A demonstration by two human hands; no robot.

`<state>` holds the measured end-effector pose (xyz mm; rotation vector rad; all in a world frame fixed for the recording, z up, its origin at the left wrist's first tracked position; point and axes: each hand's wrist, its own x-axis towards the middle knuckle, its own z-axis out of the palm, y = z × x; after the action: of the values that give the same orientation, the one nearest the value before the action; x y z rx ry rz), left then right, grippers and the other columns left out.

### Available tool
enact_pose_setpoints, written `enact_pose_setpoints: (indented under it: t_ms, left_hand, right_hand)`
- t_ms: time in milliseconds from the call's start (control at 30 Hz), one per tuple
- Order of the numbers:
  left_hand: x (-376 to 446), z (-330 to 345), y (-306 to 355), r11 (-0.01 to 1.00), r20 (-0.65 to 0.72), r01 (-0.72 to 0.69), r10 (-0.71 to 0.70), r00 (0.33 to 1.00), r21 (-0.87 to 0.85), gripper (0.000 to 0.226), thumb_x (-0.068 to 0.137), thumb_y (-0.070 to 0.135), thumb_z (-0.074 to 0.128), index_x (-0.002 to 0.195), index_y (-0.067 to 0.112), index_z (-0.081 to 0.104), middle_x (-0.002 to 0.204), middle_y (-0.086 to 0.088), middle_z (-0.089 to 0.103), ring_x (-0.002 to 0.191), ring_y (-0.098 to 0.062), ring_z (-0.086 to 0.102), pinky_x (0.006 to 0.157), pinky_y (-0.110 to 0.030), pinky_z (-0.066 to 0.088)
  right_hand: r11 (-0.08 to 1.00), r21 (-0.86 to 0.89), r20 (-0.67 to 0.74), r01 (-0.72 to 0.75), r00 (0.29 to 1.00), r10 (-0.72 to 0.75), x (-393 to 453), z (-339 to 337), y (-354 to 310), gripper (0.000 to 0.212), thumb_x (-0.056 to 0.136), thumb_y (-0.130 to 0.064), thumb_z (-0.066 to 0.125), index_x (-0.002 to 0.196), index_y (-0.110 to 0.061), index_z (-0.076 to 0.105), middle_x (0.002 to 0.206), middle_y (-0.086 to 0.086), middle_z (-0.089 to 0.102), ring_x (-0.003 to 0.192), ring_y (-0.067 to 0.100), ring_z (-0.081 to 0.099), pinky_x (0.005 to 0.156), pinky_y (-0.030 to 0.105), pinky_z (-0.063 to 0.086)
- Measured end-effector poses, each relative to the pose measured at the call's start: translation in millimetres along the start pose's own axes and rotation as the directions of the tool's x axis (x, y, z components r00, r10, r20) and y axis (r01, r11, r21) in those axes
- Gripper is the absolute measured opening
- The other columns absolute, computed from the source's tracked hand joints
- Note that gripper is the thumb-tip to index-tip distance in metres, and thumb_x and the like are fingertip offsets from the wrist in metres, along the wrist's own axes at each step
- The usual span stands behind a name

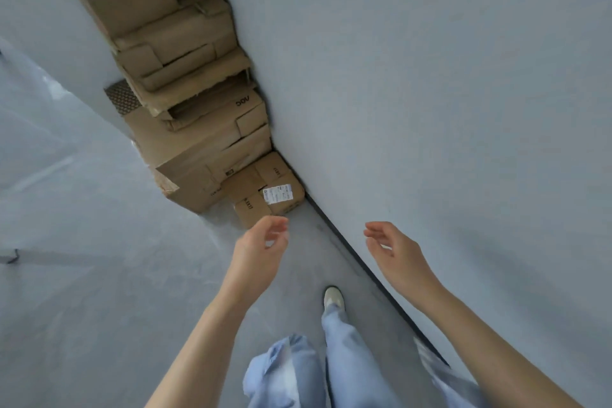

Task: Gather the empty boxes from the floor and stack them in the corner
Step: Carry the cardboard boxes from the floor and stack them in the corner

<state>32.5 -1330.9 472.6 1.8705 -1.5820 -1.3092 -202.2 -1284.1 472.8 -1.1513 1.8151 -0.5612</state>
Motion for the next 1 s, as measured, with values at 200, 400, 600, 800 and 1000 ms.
enact_pose_setpoints:
  t_ms: [200,400,600,800,1000]
  left_hand:
    - [-48,6,6,0.983,0.257,-0.158,0.129,0.958,0.095,0.018,0.095,0.016,0.057,0.108,0.026,0.065,0.101,0.011,0.068,0.090,0.004,0.058,0.065,0.000,0.038]
    - [-88,24,15,0.920,0.491,-0.354,0.234,0.839,0.167,0.016,0.094,0.016,0.058,0.104,0.026,0.065,0.097,0.011,0.069,0.089,-0.001,0.062,0.061,-0.001,0.038]
    - [-177,85,41,0.810,0.754,-0.575,0.309,0.580,0.110,0.017,0.093,0.017,0.059,0.105,0.026,0.065,0.097,0.011,0.071,0.094,-0.004,0.064,0.070,-0.010,0.041]
    - [-296,152,32,0.686,0.923,-0.727,0.260,0.282,0.029,0.017,0.093,0.019,0.058,0.100,0.033,0.064,0.095,0.004,0.073,0.089,-0.015,0.068,0.069,-0.022,0.050]
    - [-446,222,-11,0.587,0.985,-0.808,0.162,0.055,-0.052,0.019,0.092,0.015,0.060,0.096,0.033,0.064,0.088,-0.004,0.072,0.082,-0.019,0.068,0.064,-0.012,0.048]
  right_hand:
    - [0.983,0.160,-0.240,-0.092,0.962,0.129,-121,-3,17,0.028,0.097,-0.017,0.052,0.124,-0.019,0.056,0.118,-0.010,0.063,0.113,0.002,0.057,0.102,0.024,0.043]
    - [0.924,0.351,-0.484,-0.150,0.816,0.316,-241,19,49,0.028,0.097,-0.015,0.052,0.124,-0.017,0.056,0.116,-0.009,0.063,0.109,0.001,0.057,0.086,0.001,0.041]
    - [0.820,0.552,-0.637,-0.152,0.558,0.532,-382,56,90,0.030,0.095,-0.009,0.055,0.125,-0.011,0.056,0.118,-0.005,0.062,0.110,0.007,0.059,0.090,0.005,0.042]
    - [0.688,0.712,-0.629,-0.141,0.308,0.713,-515,108,129,0.026,0.097,-0.016,0.051,0.122,-0.019,0.057,0.115,-0.009,0.061,0.111,0.005,0.056,0.092,0.016,0.041]
    - [0.575,0.815,-0.571,-0.078,0.064,0.818,-658,165,185,0.026,0.096,-0.017,0.054,0.120,-0.023,0.055,0.114,-0.010,0.063,0.110,0.006,0.058,0.101,0.033,0.046]
